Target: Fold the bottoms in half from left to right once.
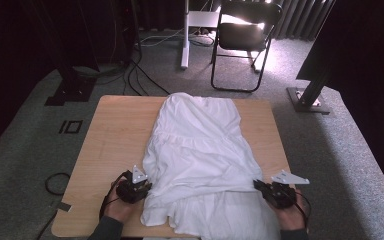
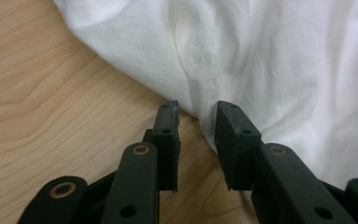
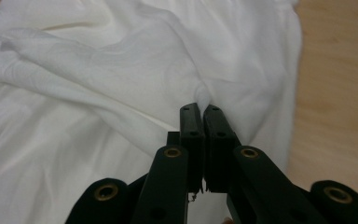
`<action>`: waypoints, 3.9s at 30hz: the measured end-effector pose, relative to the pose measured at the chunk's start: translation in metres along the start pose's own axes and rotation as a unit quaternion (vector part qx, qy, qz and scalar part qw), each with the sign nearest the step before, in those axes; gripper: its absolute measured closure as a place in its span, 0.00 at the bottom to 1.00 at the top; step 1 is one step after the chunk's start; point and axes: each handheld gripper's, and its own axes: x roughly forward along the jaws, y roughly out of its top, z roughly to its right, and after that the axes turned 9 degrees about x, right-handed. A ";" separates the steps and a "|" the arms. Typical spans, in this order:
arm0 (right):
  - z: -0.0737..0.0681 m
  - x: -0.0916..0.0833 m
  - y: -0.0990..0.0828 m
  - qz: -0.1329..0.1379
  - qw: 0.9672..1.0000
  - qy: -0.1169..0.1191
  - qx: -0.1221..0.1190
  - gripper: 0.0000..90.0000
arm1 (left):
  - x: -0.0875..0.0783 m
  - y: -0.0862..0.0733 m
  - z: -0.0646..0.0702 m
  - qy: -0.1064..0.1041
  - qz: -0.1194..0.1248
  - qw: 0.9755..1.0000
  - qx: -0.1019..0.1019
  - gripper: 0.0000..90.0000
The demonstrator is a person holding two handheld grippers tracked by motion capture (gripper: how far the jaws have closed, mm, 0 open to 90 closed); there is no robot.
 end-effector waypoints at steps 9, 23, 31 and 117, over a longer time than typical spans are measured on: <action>0.023 -0.002 -0.042 -0.055 0.997 -0.027 0.037 0.89 | -0.020 -0.006 0.013 -0.011 0.023 1.000 -0.012 0.61; 0.022 0.024 -0.031 -0.055 0.998 -0.023 0.024 0.61 | -0.055 -0.034 0.052 -0.066 0.060 0.996 -0.008 0.42; 0.022 0.028 -0.033 -0.059 0.998 -0.023 0.020 0.61 | -0.057 -0.034 0.066 -0.085 0.063 0.994 0.013 0.31; 0.021 0.009 -0.007 0.005 1.000 -0.019 -0.004 0.96 | -0.048 0.005 -0.034 0.008 0.141 0.988 -0.066 0.52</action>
